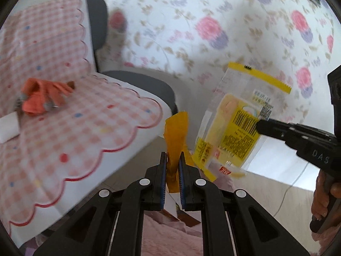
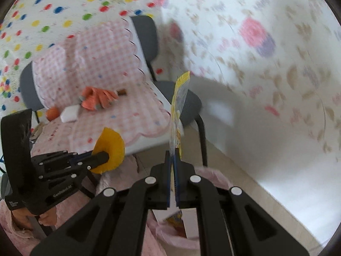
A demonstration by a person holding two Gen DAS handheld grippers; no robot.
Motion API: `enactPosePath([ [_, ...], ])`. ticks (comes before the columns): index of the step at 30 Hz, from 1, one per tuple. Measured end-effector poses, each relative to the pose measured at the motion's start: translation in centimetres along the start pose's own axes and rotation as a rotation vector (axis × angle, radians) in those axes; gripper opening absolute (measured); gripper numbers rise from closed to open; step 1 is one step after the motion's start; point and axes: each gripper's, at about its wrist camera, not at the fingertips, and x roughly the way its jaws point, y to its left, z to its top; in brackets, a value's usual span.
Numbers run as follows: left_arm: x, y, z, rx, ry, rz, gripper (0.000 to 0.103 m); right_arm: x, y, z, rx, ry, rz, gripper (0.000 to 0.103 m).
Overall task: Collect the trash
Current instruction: 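Carry both items over the pink bin and open both grippers, then grasp the white foam block with the left gripper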
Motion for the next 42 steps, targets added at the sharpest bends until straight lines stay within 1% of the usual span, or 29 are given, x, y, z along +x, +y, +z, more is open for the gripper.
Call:
enactPosePath([
  [3, 1.5, -0.8, -0.3, 0.013, 0.039, -0.024, 0.011, 0.7, -1.2, -1.6, 0.034, 0.040, -0.010, 0.003],
  [7, 3.3, -1.6, -0.3, 0.010, 0.072, -0.051, 0.011, 1.2, -1.8, -2.9, 0.031, 0.056, -0.029, 0.003],
  [11, 5.1, -2.2, -0.4, 0.019, 0.107, -0.051, 0.012, 1.7, -3.0, -3.2, 0.051, 0.071, -0.041, 0.003],
  [16, 7.0, -2.6, -0.3, 0.022, 0.148, -0.055, 0.013, 3.6, -4.5, -4.3, 0.069, 0.125, -0.045, 0.003],
  [17, 7.2, -2.6, -0.4, 0.024, 0.153, -0.054, 0.015, 4.0, -4.7, -4.5, 0.073, 0.134, -0.046, 0.003],
  [18, 7.5, -2.6, -0.4, 0.025, 0.162, -0.052, 0.027, 4.3, -4.9, -4.6, 0.078, 0.140, -0.046, 0.003],
  [19, 7.6, -2.6, -0.3, 0.023, 0.165, -0.041, 0.047, 4.8, -5.1, -4.8, 0.084, 0.149, -0.044, 0.003],
  [20, 7.6, -2.5, -0.3, 0.018, 0.162, -0.029, 0.054, 5.1, -5.3, -5.0, 0.087, 0.156, -0.045, 0.004],
  [21, 7.6, -2.3, -0.4, 0.012, 0.161, -0.031, 0.057, 5.5, -5.4, -5.2, 0.094, 0.171, -0.045, 0.006],
  [22, 7.6, -2.2, -0.4, 0.008, 0.164, -0.032, 0.057, 5.8, -5.6, -5.3, 0.105, 0.180, -0.044, 0.013],
  [23, 7.5, -1.9, -0.5, 0.001, 0.164, -0.024, 0.057, 5.9, -5.7, -5.5, 0.115, 0.183, -0.040, 0.025],
  [25, 7.1, -1.4, -0.4, -0.012, 0.158, -0.011, 0.057, 5.9, -5.8, -5.5, 0.111, 0.182, -0.046, 0.039],
  [26, 6.7, -1.1, -0.3, -0.019, 0.150, -0.005, 0.057, 5.8, -5.6, -5.4, 0.102, 0.178, -0.050, 0.039],
  [28, 5.2, -0.2, 0.1, -0.026, 0.126, 0.040, 0.057, 5.1, -5.6, -4.9, 0.098, 0.158, -0.049, 0.039],
  [29, 4.3, 0.4, 0.3, -0.025, 0.118, 0.090, 0.057, 4.3, -5.7, -4.5, 0.102, 0.129, -0.050, 0.039],
  [31, 3.1, 1.3, 0.5, -0.028, 0.121, 0.166, 0.057, 2.9, -5.8, -3.6, 0.109, 0.068, -0.056, 0.039],
  [32, 2.7, 1.7, 0.5, -0.034, 0.118, 0.179, 0.057, 2.0, -5.8, -2.9, 0.109, 0.033, -0.058, 0.039],
  [34, 1.3, 2.8, 0.5, -0.067, 0.102, 0.180, 0.057, 1.2, -5.4, -2.1, 0.101, 0.001, -0.052, 0.039],
  [38, -1.2, 4.5, 0.4, -0.097, 0.060, 0.205, 0.058, 0.9, -4.1, -1.2, 0.068, -0.022, -0.035, 0.039],
  [42, -2.7, 5.5, 0.4, -0.124, 0.037, 0.219, 0.058, 1.1, -2.5, -0.5, 0.058, -0.024, 0.027, 0.039],
])
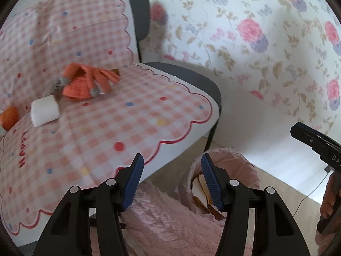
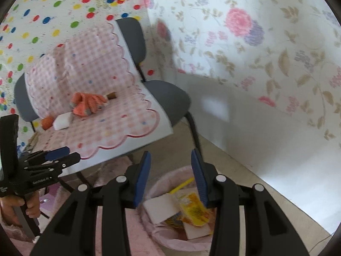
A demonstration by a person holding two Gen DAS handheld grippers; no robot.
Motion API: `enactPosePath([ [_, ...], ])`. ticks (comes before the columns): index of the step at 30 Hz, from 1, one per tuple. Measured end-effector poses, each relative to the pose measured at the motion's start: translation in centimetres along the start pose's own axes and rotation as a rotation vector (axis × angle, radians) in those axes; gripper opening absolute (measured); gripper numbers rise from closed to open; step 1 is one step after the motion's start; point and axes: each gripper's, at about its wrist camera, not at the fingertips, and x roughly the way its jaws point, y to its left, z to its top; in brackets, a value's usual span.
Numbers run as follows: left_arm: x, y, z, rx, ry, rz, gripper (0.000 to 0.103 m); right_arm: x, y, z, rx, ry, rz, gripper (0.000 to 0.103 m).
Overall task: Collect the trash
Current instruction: 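Grasp the white foam block with the left gripper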
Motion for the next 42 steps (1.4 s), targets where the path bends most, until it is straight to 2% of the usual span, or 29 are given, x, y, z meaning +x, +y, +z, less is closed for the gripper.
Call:
enactPosePath([
  [2, -0.6, 0.7, -0.2, -0.009, -0.009, 0.013, 0.058, 0.0, 1.0, 0.3, -0.012, -0.002, 0.021, 0.039],
  [4, -1.3, 1.3, -0.4, -0.016, -0.021, 0.030, 0.065, 0.2, 2.4, 0.5, -0.043, -0.003, 0.051, 0.039],
  [7, -2.2, 2.3, -0.7, -0.029, -0.030, 0.064, 0.066, 0.3, 4.3, 1.1, -0.084, -0.007, 0.092, 0.040],
  [11, -3.8, 4.3, -1.1, -0.063, -0.044, 0.104, 0.067, 0.4, 6.4, 2.3, -0.114, -0.027, 0.128, 0.050],
  [17, -6.2, 8.3, -0.9, -0.129, -0.076, 0.221, 0.070, 1.6, 10.7, 4.7, -0.219, -0.039, 0.159, 0.069],
  [24, -7.4, 13.1, -0.3, -0.223, -0.098, 0.332, 0.072, 5.2, 14.1, 6.5, -0.285, 0.004, 0.208, 0.073],
  [29, -6.2, 15.4, 0.4, -0.273, -0.082, 0.364, 0.074, 7.5, 15.8, 7.5, -0.316, 0.023, 0.222, 0.073],
  [30, -5.7, 15.7, 0.6, -0.279, -0.075, 0.371, 0.080, 8.2, 16.2, 7.9, -0.320, 0.021, 0.231, 0.073],
  [31, -5.2, 16.0, 0.8, -0.284, -0.068, 0.379, 0.081, 8.8, 16.4, 8.2, -0.324, 0.023, 0.234, 0.073],
  [42, 0.4, 18.4, 3.6, -0.315, 0.005, 0.422, 0.087, 15.1, 18.2, 10.4, -0.325, 0.053, 0.281, 0.073],
])
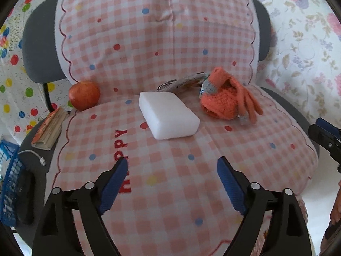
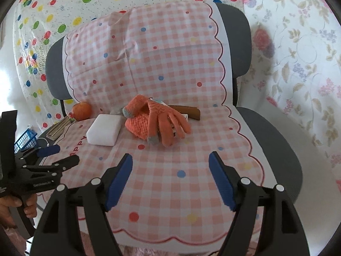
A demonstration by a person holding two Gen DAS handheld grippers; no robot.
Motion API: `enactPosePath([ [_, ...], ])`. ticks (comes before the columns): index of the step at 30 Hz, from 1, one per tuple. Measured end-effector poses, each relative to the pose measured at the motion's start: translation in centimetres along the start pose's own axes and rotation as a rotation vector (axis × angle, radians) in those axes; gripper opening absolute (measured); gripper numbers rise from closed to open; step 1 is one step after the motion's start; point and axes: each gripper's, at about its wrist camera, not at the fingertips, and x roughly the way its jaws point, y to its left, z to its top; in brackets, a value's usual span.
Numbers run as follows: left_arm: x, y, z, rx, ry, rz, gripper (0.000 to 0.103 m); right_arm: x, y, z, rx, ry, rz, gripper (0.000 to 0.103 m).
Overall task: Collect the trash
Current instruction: 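Grasp the white foam block with the left gripper, then grasp the orange knitted glove with the right gripper while the left gripper holds the foam block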
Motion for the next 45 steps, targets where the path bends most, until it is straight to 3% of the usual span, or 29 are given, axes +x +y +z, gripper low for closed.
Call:
enactPosePath([
  [5, 3.3, -0.9, 1.7, -0.005, 0.035, 0.049, 0.087, 1.9, -0.8, 0.5, 0.061, -0.012, 0.053, 0.073],
  [14, 7.3, -1.9, 3.4, -0.002, 0.039, 0.095, 0.087, 4.5, -1.9, 1.3, 0.077, 0.001, 0.058, 0.072],
  [17, 8.3, -2.3, 3.3, 0.015, 0.046, 0.120, 0.084, 5.1, -2.2, 1.5, 0.078, 0.008, 0.052, 0.064],
  [20, 9.0, -2.2, 3.1, 0.029, 0.058, 0.145, 0.070, 5.9, -2.4, 1.7, 0.074, 0.024, 0.045, 0.061],
  [28, 2.8, 0.7, 2.3, 0.013, -0.084, 0.080, 0.065, 6.5, -1.8, 1.9, 0.029, 0.045, 0.049, 0.062],
  [34, -0.7, 3.0, 2.5, -0.021, -0.139, 0.012, 0.065, 8.2, 0.7, 2.9, -0.046, 0.053, 0.067, 0.065],
  [37, -1.0, 3.7, 2.9, -0.038, -0.145, -0.017, 0.065, 9.5, 1.9, 4.2, -0.085, 0.045, 0.069, 0.065],
  [41, -0.6, 4.7, 3.2, -0.055, -0.145, -0.017, 0.065, 12.0, 3.6, 5.8, -0.176, 0.053, 0.018, 0.050],
  [45, 0.5, 5.5, 3.0, -0.069, -0.127, -0.025, 0.065, 14.3, 4.4, 6.8, -0.214, 0.082, -0.008, 0.050],
])
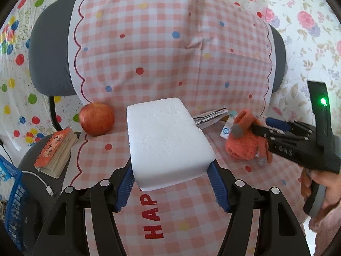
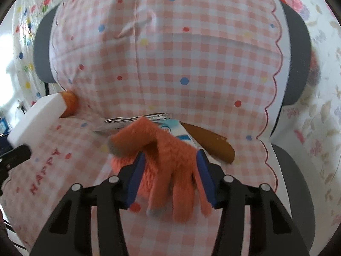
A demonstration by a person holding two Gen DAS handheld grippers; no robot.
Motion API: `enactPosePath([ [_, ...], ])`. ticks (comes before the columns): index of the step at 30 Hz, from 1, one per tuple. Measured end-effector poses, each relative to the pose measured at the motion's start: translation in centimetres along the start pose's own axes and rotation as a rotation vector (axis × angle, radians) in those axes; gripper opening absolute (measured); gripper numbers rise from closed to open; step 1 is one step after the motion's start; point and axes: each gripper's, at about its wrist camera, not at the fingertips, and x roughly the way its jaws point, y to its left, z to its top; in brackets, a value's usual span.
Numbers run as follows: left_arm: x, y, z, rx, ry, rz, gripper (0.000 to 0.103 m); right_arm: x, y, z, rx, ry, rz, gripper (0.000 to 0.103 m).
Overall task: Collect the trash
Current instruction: 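Grasp the orange knitted glove with the right gripper while the left gripper holds the foam block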
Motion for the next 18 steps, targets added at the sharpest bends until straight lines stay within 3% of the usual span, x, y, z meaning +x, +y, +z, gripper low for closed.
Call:
enactPosePath([
  [4, 0.2, 0.5, -0.4, -0.013, 0.009, -0.008, 0.065, 1.7, 0.5, 1.0, -0.038, 0.024, -0.026, 0.048],
  [8, -0.6, 0.5, -0.9, -0.011, 0.008, -0.014, 0.065, 1.1, 0.4, 0.5, -0.059, 0.031, -0.028, 0.008],
  [14, -3.5, -0.5, -1.1, 0.016, -0.032, -0.037, 0.065, -5.6, -0.1, 0.0, 0.070, -0.031, 0.137, 0.008],
  [18, -6.8, -1.6, -0.9, 0.021, -0.100, -0.063, 0.065, -12.4, -0.9, 0.2, 0.132, -0.153, 0.121, 0.008],
])
